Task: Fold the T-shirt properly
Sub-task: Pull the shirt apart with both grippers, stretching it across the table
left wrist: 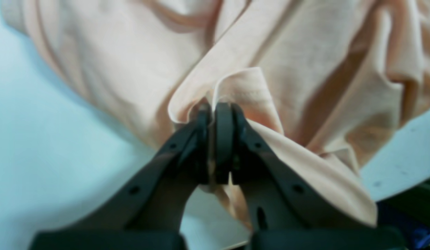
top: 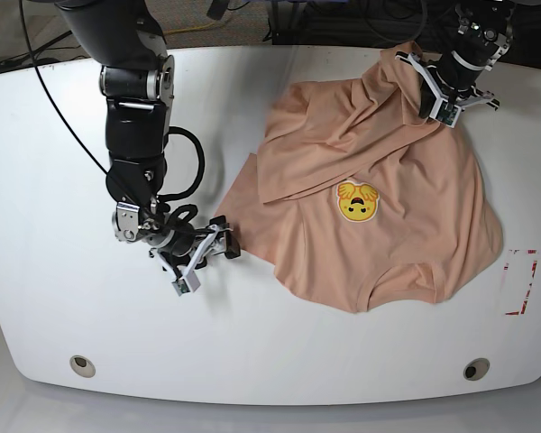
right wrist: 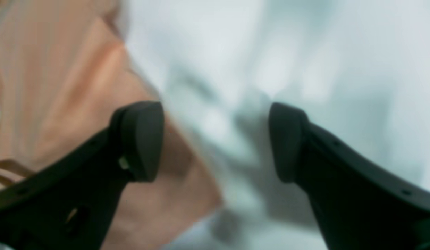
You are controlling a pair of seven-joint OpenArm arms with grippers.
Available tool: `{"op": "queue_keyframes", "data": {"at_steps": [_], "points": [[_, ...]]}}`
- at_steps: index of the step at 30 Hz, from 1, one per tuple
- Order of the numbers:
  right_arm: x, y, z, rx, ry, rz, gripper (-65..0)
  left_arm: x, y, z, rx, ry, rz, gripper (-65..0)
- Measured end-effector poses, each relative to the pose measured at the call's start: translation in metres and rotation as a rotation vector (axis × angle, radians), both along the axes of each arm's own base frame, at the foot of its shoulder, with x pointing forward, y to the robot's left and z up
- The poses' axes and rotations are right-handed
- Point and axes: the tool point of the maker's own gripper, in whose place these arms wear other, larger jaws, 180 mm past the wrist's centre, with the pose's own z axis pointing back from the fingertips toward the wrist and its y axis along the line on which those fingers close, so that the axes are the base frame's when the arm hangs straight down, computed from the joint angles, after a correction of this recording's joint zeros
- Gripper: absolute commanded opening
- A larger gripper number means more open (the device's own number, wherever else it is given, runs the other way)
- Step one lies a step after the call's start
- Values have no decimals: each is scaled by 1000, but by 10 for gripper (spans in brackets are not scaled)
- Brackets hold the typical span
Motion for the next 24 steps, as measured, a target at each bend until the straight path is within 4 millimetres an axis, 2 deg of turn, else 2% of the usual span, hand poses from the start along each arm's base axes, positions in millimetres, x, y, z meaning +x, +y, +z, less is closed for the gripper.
{"op": "queue_keyframes", "data": {"at_steps": [8,11,16,17,24], "points": [[-39,59,1,-55,10,206,-201,9,8,5,8,-25,21,-646],[-47,73,1,-34,4,220,-279,11,19,10,22,-40,46,-646],[-48,74,0,-38,11,228,-601,12,29,12,43,-43,67,-646],[-48,73,0,-40,12,225,-645,13,30,13,45,-45,69,-646],[-42,68,3,-81,16,238,-650,18,46,20,71,-69,102,-646]]}}
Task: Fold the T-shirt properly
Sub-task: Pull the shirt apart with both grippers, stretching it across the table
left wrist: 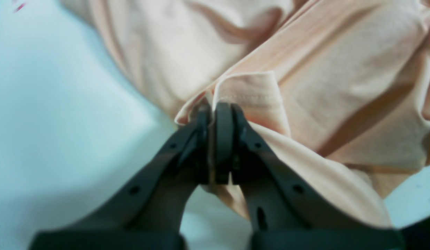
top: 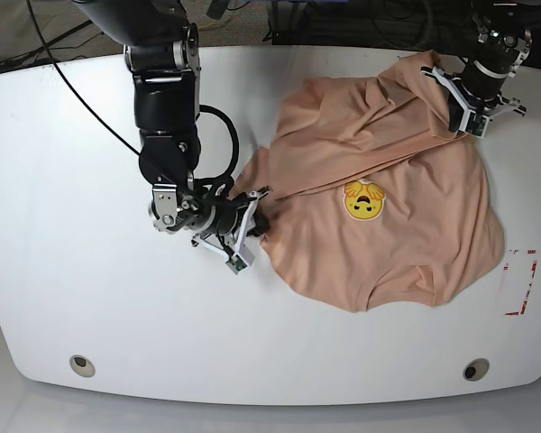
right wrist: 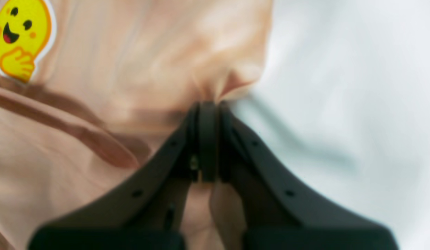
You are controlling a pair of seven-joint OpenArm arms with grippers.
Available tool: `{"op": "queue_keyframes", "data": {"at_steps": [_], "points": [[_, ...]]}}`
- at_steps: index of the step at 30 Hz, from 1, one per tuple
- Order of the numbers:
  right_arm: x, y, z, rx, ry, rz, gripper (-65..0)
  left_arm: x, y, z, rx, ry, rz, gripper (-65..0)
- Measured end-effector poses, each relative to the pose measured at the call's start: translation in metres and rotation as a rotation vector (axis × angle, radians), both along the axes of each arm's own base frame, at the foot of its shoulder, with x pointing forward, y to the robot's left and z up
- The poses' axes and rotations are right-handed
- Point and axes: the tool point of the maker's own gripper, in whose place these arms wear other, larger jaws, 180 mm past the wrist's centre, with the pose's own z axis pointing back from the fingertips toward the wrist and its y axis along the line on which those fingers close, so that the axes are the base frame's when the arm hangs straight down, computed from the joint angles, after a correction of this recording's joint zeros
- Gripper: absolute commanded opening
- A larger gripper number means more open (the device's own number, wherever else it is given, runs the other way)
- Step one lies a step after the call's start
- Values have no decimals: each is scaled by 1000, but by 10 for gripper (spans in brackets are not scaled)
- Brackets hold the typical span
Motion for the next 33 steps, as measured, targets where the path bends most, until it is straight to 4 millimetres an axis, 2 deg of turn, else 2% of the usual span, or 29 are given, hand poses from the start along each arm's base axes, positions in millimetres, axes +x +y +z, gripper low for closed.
{"op": "queue_keyframes", "data": {"at_steps": [6,9,16,21,26,30,33], "points": [[20,-10,34,-44,-94,0,-650,19,22,25,36,-87,47,-646],[38,-24,63,-90,-158,-2,-650,30,29,35,52,-126,61,-646],[78,-46,127,-164,-288,-21,-650,78,45,75,78,-256,112,-644],[106,-57,177,-199,-378,-35,-650,122,63,116,139,-283,136,-644],[133,-75,241,-234,-499,-67,-650,159,83,180,189,-381,199,-644],[145,-100,282,-299,-540,-108,-650,173,95,226,224,-469,229,-643],[150,-114,309,-315,-580,-135,-650,177,102,247,251,-507,237,-643]]}}
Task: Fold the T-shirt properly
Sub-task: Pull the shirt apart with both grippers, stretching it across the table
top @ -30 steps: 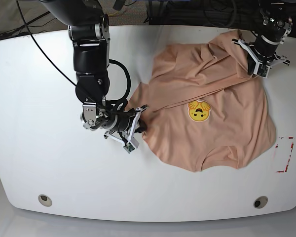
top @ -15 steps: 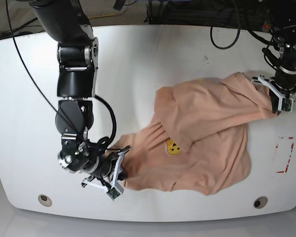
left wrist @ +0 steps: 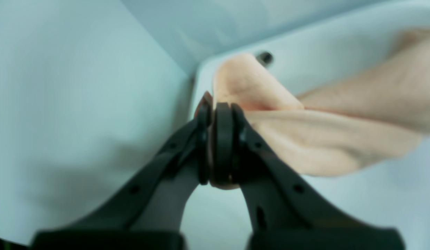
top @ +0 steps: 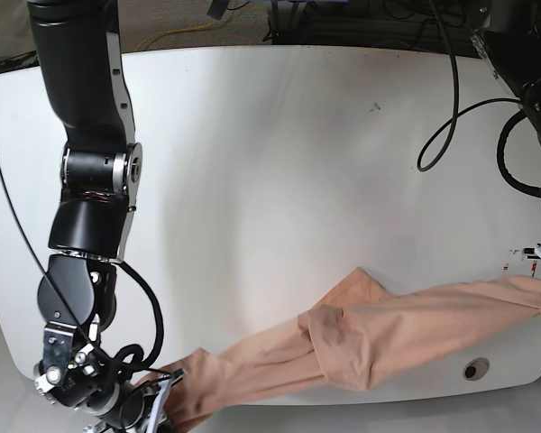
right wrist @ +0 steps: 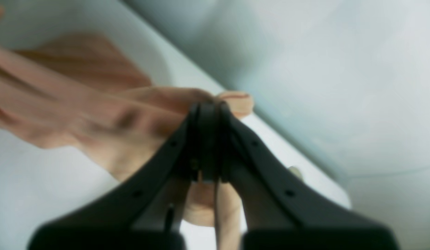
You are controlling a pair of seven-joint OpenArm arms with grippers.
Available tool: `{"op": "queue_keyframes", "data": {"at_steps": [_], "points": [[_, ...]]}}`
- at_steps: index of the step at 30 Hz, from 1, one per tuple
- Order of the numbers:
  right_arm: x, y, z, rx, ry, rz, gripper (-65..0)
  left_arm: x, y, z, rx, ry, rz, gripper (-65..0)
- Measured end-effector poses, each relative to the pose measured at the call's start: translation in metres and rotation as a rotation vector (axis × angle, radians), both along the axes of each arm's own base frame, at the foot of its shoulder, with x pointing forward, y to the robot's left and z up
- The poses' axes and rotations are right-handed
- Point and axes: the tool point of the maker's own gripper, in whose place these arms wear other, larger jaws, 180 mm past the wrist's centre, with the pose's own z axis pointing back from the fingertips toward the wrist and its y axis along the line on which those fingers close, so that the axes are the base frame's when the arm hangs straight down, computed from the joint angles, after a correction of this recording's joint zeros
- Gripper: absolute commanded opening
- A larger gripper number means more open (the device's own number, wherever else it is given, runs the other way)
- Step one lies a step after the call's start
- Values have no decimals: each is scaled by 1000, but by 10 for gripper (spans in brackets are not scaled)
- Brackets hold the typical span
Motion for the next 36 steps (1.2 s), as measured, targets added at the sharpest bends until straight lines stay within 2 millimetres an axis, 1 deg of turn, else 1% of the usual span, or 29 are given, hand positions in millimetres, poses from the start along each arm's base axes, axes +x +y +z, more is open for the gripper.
{"op": "queue_keyframes", "data": {"at_steps": [2,4,5,7,8,10,12,13,15,17,19,20,22,23,25,27,30,33,36], "points": [[0,-12,10,24,-21,-22,-650,1,5,5,11,-4,4,-643],[-4,-30,10,31,-12,-68,-650,-2,13,3,4,2,21,-643],[-6,-37,7,32,-3,-86,-650,-5,18,2,-8,1,31,-643],[-11,-50,-4,26,16,-110,-650,-16,32,-7,-23,20,75,-643],[-15,-56,-10,25,27,-123,-650,-19,34,-12,-27,31,79,-643],[-27,-63,-36,23,71,-140,-650,-28,37,-33,-27,88,90,-644],[-42,-69,-58,20,106,-162,-650,-34,35,-52,-40,139,84,-644],[-53,-70,-78,14,141,-172,-650,-39,32,-64,-51,163,84,-644],[-73,-75,-105,-5,192,-196,-650,-45,26,-81,-59,188,63,-644],[-97,-77,-133,-22,242,-202,-650,-57,20,-103,-68,228,33,-643],[-120,-79,-156,-24,276,-224,-650,-68,14,-119,-90,233,11,-643],[-135,-79,-175,-19,319,-230,-650,-80,16,-134,-100,270,22,-643],[-157,-79,-197,-1,365,-247,-650,-93,19,-153,-124,309,33,-644],[-172,-76,-213,11,404,-248,-650,-104,24,-168,-139,345,48,-644],[-194,-78,-234,11,464,-265,-650,-116,28,-182,-162,366,56,-644],[-214,-76,-251,21,511,-273,-650,-132,36,-198,-180,404,79,-644],[-239,-75,-267,27,556,-283,-650,-154,44,-217,-203,447,102,-644],[-256,-73,-278,51,584,-301,-650,-166,47,-231,-219,491,116,-644],[-272,-73,-287,67,617,-322,-650,-173,44,-240,-224,528,93,-644]]}}
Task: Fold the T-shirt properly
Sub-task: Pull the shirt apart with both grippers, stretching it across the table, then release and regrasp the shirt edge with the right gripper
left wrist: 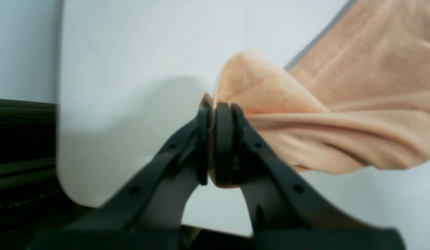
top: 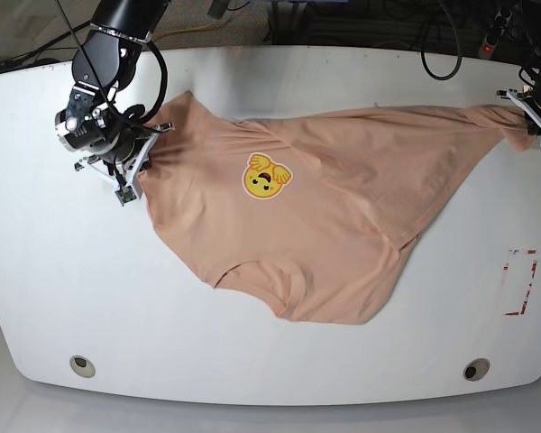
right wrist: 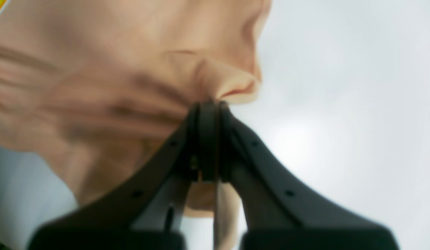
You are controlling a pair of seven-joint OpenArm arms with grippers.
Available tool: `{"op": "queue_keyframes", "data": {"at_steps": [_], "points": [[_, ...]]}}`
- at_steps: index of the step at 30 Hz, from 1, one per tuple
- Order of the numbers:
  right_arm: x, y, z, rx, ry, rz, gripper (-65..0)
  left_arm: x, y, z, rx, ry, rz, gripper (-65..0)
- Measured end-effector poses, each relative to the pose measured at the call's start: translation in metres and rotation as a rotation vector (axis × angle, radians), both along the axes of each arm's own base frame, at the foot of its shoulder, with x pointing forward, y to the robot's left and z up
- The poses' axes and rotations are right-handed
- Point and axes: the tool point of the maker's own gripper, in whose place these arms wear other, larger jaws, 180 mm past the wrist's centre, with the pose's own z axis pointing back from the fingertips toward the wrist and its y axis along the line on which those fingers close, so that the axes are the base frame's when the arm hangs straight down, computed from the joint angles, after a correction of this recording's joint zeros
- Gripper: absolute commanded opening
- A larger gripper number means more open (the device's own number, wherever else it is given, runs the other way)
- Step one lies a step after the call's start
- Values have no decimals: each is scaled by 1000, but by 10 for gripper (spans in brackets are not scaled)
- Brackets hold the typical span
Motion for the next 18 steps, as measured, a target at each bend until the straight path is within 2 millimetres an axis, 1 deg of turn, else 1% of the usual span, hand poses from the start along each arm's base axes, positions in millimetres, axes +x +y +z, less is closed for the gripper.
{"op": "queue_keyframes", "data": {"at_steps": [3,10,15,18], "points": [[-12,-1,-6,-1,24,-10,-650,-2,-1,-4,-10,14,-14,-642],[-23,1,-14,8,52,-13,-650,-10,1,-18,-33,51,-3,-644],[-31,1,-19,7,69,-13,-650,-9,4,-16,-24,58,-25,-644],[-34,2,-21,10,77,-12,-650,-10,8,-21,-36,64,-21,-644]]}}
